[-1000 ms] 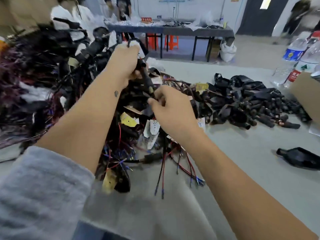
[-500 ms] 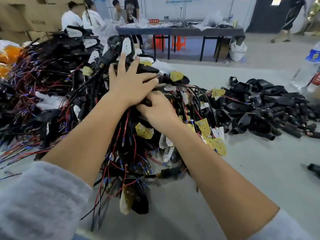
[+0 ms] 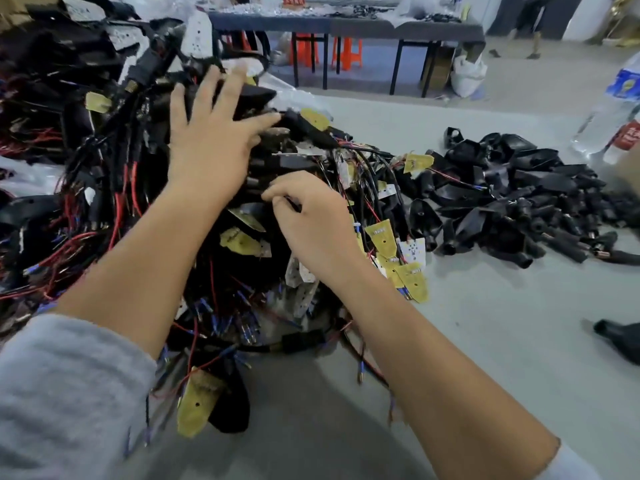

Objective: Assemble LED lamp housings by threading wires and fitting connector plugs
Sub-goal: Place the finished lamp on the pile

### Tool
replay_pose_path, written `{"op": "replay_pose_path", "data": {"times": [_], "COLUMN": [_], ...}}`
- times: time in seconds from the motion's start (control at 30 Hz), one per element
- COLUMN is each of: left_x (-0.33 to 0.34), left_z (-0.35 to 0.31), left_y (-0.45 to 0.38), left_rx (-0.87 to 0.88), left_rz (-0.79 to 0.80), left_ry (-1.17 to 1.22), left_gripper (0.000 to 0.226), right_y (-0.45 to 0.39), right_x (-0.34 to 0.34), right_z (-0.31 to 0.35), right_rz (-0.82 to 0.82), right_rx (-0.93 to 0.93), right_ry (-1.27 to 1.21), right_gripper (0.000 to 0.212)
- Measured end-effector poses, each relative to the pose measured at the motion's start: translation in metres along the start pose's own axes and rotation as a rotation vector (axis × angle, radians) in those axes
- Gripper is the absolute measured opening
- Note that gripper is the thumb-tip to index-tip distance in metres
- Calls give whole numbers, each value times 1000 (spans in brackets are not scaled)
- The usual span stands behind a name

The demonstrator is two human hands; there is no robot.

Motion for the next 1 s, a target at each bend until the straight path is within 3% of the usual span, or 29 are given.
{"op": "replay_pose_path", "data": {"times": [0.13, 0.43, 0.5, 0.63, 0.8, 0.9, 1.0], "left_x": [2, -8, -14, -36, -72, -90, -99], "left_z": [21, 7, 1, -13, -49, -87, -132], "left_y": [-12, -1, 3, 13, 26, 38, 57], "left_rx": [-93, -37, -47, -75, -101, -67, -72], "left_rz": [29, 213, 288, 285, 207, 172, 255], "left_ry": [30, 25, 18, 78, 354, 579, 872], "left_gripper": [36, 40, 39, 34, 31, 30, 27], "right_y": [6, 32, 39, 50, 49, 48, 51], "right_x": [-37, -121, -128, -123, -126, -131, -139], "right_z": [-11, -57, -68, -82, -82, -78, -69], "right_rz": [-40, -360, -338, -79, -26, -113, -219], "right_rx": [56, 331, 395, 517, 479, 455, 380], "right_ry": [37, 271, 379, 600, 548, 459, 408], "right_gripper": [25, 23, 30, 50, 39, 28, 21]}}
Point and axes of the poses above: each hand's wrist, its own y-axis away from the middle knuckle, its own x-axis out of the palm, z = x × y, the point moved 4 cm from there along -y, towards the middle knuckle, and after that the axes turned 15 degrees about -y, right-handed, at the moved point
